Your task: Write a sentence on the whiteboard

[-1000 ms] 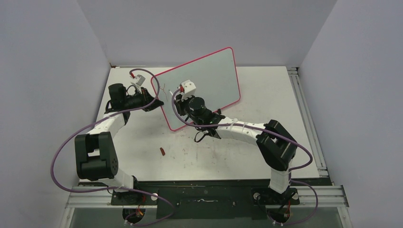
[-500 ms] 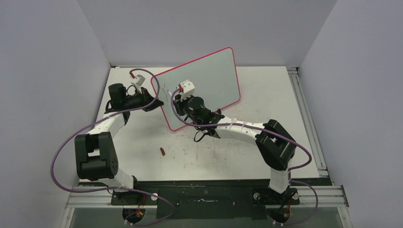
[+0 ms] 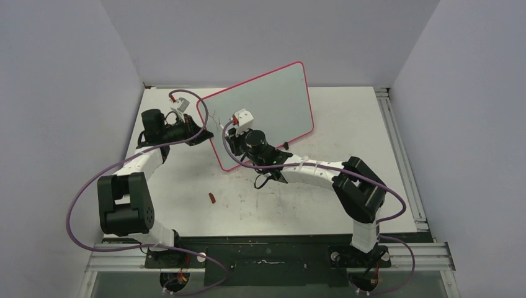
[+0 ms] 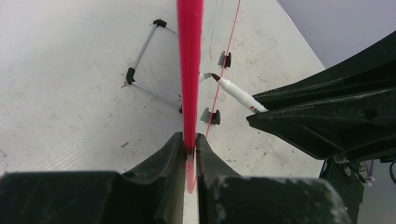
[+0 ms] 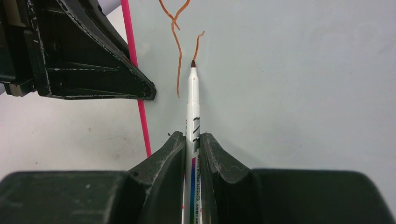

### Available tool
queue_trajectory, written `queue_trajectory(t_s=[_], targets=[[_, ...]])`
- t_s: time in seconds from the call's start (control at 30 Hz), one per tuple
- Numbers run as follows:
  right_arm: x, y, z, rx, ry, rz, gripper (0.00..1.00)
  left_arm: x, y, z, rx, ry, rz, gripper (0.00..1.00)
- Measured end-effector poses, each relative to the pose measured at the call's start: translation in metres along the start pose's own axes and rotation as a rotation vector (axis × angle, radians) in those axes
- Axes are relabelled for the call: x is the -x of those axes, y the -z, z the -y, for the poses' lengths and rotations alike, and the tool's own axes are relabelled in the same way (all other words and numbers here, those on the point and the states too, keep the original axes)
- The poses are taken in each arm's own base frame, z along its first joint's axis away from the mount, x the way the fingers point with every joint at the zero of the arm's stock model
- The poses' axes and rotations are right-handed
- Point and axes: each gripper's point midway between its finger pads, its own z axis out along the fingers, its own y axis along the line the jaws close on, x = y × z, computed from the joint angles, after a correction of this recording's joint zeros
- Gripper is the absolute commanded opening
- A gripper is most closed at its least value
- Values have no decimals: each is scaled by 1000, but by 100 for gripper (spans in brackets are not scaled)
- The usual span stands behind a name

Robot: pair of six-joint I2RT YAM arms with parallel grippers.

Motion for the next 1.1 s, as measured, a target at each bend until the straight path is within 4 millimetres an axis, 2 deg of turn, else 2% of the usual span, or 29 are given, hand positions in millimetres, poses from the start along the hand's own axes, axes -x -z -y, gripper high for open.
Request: queue_trajectory(t_s=[0.4,0.87,1.1], targets=[[-14,3,6,-24,6,-27,5,0,0,0,1,0,0,0],[-12,2,10,-40,6,-25,5,0,0,0,2,0,0,0],[-2,0,14,-49,2,-15,5,0,0,0,2,0,0,0]])
